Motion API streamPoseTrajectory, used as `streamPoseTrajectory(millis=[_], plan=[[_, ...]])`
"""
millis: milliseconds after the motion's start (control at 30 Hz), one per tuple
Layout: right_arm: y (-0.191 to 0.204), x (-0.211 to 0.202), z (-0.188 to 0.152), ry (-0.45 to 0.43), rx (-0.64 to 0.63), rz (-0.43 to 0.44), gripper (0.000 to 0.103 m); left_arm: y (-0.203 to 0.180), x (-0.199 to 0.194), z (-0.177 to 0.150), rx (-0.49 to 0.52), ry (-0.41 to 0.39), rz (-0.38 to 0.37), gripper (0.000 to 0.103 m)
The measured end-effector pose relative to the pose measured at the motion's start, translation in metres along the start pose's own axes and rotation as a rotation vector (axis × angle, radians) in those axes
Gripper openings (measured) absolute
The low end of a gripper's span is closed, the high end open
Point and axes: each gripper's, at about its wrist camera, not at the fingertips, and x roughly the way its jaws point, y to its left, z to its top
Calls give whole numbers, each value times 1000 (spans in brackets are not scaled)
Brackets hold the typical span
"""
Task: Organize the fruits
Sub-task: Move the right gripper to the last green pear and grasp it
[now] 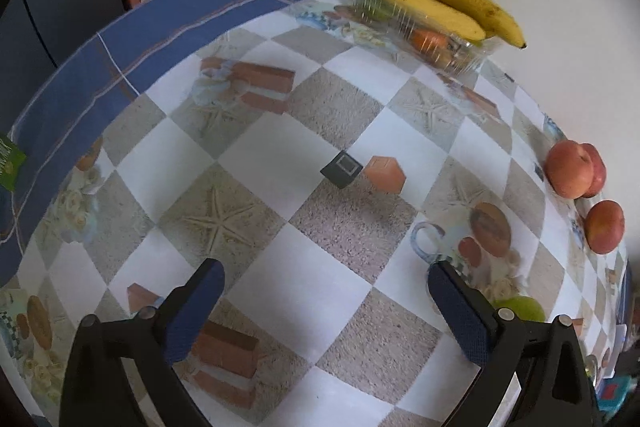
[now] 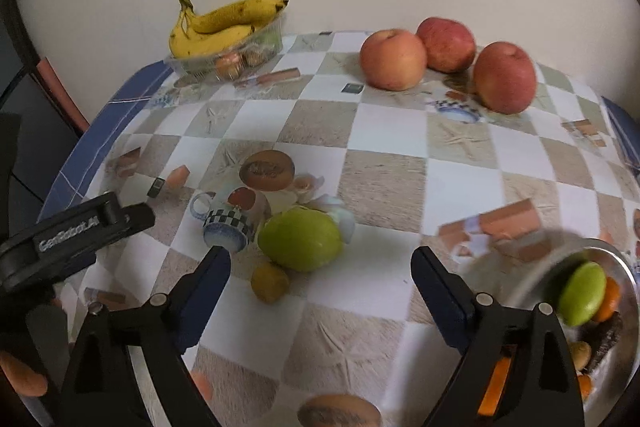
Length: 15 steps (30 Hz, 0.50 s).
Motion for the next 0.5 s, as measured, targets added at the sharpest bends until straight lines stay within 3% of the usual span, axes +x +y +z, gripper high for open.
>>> streamPoseTrajectory(millis=[200,367,500], plan=[[7,31,6,29,-14,-17,91,-7,11,4,12,8,-37,103],[10,37,7,20,-40,-39,68,-17,16,1,14,64,-115,103],[14,37,6,26,-58,-17,60,-28,15,-4,36,90,-153,103]])
